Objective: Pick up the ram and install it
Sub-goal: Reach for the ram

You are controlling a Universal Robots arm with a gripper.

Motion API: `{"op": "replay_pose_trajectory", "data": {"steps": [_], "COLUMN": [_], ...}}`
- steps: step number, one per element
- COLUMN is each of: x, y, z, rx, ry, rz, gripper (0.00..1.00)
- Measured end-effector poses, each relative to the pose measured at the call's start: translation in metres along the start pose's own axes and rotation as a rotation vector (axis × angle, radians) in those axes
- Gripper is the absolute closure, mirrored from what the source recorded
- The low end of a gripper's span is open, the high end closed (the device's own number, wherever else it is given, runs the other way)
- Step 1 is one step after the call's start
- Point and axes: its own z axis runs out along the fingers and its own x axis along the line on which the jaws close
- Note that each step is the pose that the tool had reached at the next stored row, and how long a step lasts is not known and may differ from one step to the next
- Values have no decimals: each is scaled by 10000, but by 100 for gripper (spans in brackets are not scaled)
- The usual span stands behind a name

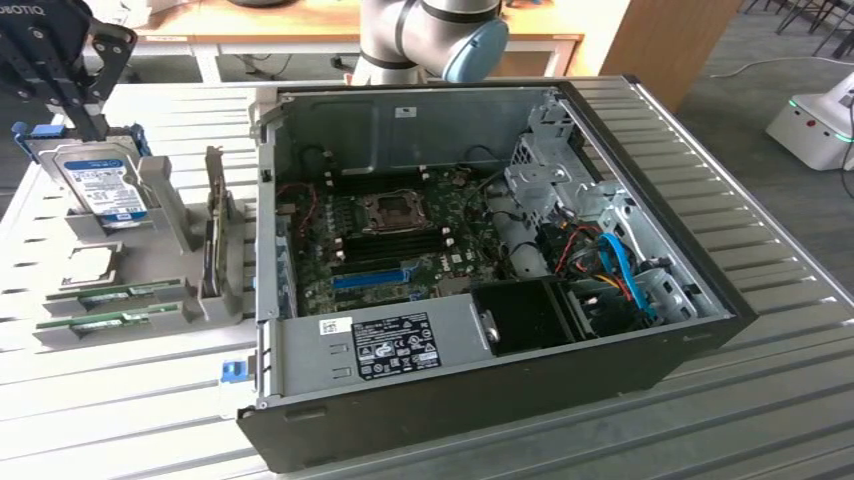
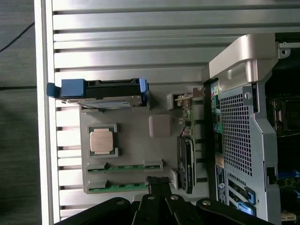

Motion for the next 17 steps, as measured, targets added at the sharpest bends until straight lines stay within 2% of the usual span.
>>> {"op": "replay_pose_trajectory", "data": {"steps": [17], "x": [245], "y": [-18], "z": [-2], "rx": [0], "ry": [0], "rz": [-1], "gripper": [89]}}
